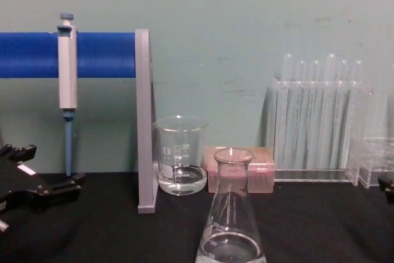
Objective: Grasp the erlenmeyer flask with one hand, shake it three times, then place it back.
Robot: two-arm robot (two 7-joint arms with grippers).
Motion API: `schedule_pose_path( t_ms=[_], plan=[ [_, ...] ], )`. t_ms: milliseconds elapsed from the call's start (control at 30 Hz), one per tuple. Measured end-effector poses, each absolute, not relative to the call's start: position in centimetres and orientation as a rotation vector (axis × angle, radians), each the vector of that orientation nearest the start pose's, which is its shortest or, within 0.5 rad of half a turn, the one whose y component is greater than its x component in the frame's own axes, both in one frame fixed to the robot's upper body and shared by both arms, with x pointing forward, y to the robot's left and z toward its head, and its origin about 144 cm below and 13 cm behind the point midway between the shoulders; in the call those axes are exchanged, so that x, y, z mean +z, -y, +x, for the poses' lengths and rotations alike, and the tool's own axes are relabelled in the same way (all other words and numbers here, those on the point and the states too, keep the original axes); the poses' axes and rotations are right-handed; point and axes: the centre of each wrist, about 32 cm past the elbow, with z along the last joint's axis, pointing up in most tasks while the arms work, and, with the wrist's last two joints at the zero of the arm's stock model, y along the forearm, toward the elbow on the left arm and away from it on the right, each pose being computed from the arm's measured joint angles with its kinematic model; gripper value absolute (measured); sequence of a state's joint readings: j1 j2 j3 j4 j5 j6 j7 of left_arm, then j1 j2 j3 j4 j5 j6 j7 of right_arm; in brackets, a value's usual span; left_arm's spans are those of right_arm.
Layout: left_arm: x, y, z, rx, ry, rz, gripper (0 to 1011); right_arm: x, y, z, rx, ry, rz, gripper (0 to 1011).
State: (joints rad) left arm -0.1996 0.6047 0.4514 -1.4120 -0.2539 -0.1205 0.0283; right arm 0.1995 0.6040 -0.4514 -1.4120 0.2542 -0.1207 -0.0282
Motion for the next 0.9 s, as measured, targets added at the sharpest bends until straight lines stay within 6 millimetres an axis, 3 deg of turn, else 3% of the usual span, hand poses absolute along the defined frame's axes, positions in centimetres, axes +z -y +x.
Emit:
schedule_pose_path(
  t_ms=[900],
  plan=[
    [113.98, -30.97, 48.86, 1.248, 0.285, 0.305, 1001, 113.98, 30.96, 48.86, -1.248, 0.285, -0.304, 1003]
  ],
)
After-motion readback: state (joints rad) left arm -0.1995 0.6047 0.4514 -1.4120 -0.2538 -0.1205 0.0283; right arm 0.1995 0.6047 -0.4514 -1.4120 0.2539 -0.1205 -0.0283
